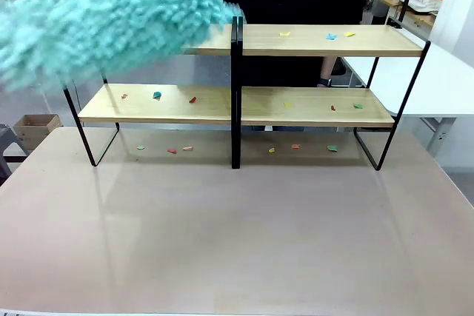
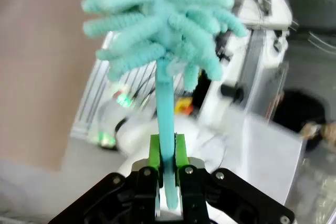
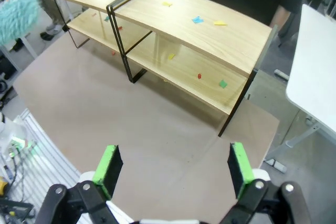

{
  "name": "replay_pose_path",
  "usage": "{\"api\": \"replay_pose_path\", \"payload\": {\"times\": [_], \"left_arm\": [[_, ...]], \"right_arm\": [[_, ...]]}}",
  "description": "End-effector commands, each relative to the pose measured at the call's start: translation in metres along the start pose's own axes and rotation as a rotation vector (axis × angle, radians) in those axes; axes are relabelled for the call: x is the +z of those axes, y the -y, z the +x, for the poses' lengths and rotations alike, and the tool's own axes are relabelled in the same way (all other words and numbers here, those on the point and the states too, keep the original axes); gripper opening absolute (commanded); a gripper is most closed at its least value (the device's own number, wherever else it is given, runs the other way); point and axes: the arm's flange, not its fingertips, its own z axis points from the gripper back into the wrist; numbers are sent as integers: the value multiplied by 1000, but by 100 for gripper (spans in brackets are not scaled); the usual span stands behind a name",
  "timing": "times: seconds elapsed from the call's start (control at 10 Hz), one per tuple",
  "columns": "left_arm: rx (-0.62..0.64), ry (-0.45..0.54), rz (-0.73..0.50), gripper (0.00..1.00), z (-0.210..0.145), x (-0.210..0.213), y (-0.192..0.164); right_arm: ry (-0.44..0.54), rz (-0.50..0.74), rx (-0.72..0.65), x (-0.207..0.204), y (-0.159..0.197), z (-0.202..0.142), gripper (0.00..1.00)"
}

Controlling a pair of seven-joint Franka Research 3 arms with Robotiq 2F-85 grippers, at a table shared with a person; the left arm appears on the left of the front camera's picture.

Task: Clean the shelves.
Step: Clean a randomly selected level of the Shelf with the Duster.

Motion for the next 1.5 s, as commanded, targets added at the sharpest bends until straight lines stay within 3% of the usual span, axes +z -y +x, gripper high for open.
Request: {"api": "replay_pose_path", "payload": {"times": [0.0, 0.4, 0.5, 0.6, 0.8, 0.9, 1.0, 1.2, 1.4], "left_arm": [[240, 150, -74, 12, 65, -6, 42], [554, 345, 14, 12, 181, -38, 86], [573, 275, -35, 12, 193, -44, 81], [458, 294, -12, 12, 168, -39, 86], [458, 294, -12, 12, 168, -39, 86], [512, 297, -15, 12, 188, -48, 88], [491, 335, 20, 12, 185, -55, 100], [468, 337, 36, 12, 214, -56, 99], [521, 274, 57, 12, 252, -58, 87]], "right_arm": [[4, 4, 1, 0, 0, 1, 100], [4, 4, 1, 0, 0, 1, 100], [4, 4, 1, 0, 0, 1, 100], [4, 4, 1, 0, 0, 1, 100], [4, 4, 1, 0, 0, 1, 100], [4, 4, 1, 0, 0, 1, 100], [4, 4, 1, 0, 0, 1, 100], [4, 4, 1, 0, 0, 1, 100], [4, 4, 1, 0, 0, 1, 100]]}}
